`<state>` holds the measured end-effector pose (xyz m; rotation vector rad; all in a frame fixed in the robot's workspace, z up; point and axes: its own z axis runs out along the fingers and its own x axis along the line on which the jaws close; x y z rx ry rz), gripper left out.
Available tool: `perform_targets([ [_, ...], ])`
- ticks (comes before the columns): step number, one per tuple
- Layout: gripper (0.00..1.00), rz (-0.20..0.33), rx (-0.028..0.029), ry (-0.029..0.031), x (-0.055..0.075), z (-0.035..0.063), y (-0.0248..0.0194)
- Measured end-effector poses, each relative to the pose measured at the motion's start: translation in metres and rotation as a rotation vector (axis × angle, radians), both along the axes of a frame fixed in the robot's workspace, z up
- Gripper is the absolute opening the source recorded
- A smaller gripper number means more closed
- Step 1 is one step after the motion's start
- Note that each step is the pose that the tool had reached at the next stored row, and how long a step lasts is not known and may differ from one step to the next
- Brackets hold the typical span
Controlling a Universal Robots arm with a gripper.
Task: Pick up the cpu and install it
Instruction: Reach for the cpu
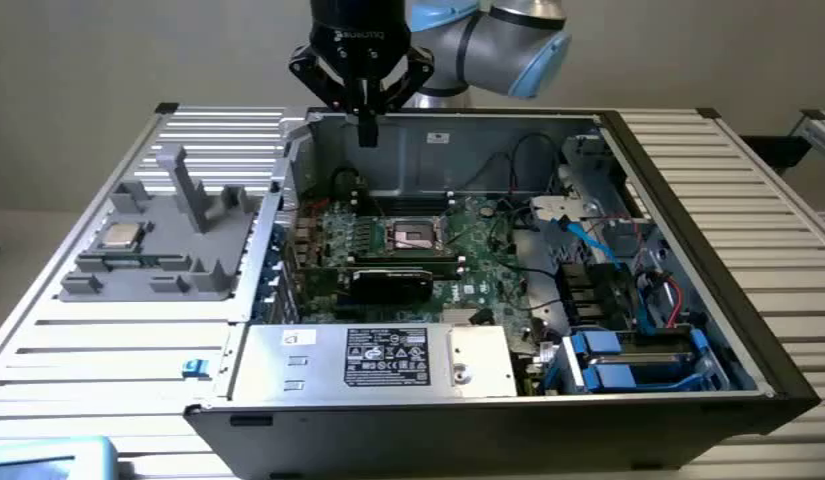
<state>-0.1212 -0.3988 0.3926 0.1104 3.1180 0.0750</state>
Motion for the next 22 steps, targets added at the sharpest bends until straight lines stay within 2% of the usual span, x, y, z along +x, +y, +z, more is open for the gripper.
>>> perform_targets([
  [14, 0.11, 0.0, 0.0, 0.0, -0.001, 0.0, 0.0],
  [17, 0.11, 0.0, 0.0001, -0.0031, -0.01, 0.0, 0.0],
  [22, 0.11, 0.0, 0.0, -0.0038, -0.031, 0.0, 0.0],
])
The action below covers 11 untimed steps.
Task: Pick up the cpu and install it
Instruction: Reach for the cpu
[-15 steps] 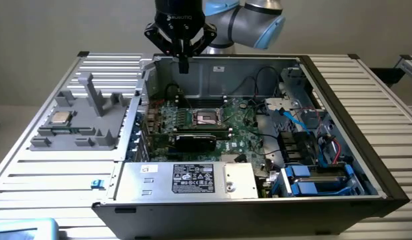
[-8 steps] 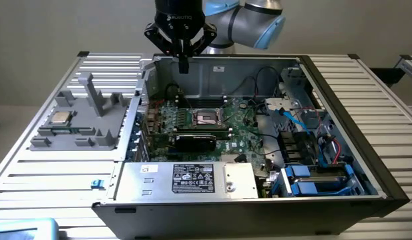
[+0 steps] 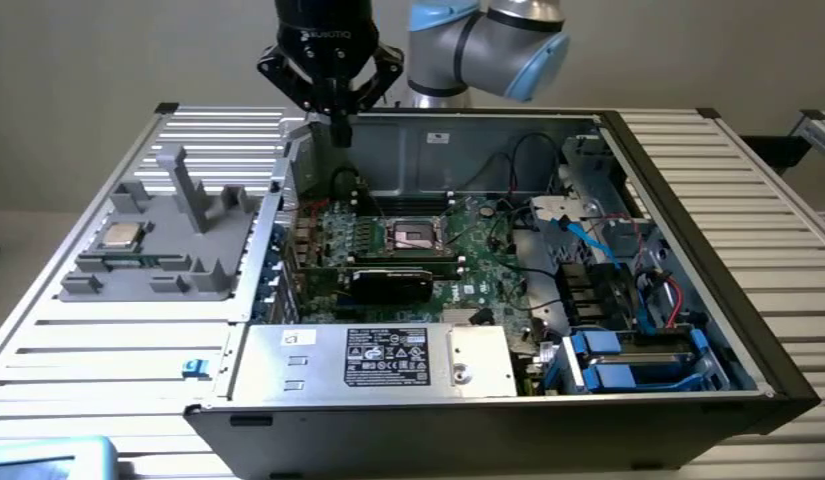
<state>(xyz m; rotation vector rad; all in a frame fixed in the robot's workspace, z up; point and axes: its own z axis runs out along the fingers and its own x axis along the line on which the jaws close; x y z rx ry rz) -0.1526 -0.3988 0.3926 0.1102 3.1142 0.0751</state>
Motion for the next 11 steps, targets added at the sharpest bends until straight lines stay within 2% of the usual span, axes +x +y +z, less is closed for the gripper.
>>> perform_targets([
  [11, 0.11, 0.0, -0.0001, -0.0001, -0.05, 0.0, 0.0],
])
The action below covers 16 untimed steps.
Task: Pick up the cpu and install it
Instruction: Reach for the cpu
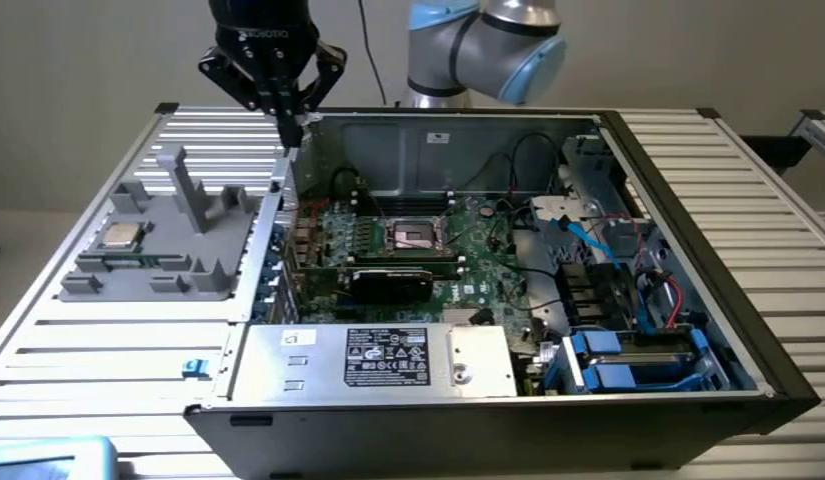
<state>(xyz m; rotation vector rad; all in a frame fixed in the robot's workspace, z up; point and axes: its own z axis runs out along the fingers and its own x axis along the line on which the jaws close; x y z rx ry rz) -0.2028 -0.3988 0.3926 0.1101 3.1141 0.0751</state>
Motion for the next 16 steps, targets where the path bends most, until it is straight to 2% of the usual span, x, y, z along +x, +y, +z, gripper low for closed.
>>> perform_targets([
  [16, 0.11, 0.0, 0.0002, 0.0, -0.073, -0.0009, 0.0],
])
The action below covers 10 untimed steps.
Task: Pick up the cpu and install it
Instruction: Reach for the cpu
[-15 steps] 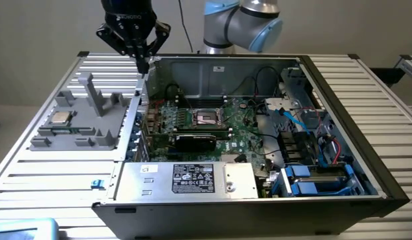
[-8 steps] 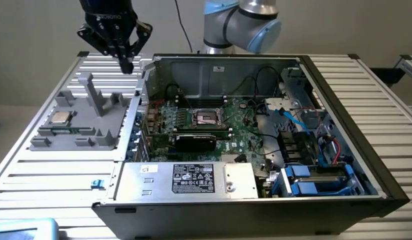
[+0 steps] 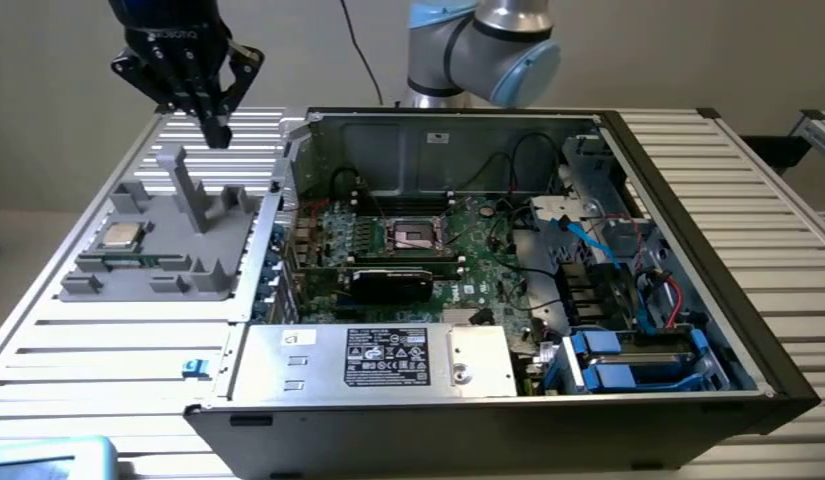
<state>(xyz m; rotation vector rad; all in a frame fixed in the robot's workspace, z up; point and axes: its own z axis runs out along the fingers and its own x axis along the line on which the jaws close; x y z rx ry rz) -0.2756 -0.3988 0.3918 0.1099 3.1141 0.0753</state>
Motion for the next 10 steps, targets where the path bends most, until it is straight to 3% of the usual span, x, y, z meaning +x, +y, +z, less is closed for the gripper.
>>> perform_targets([
  [10, 0.11, 0.0, 0.0002, 0.0002, -0.045, -0.0009, 0.0008],
])
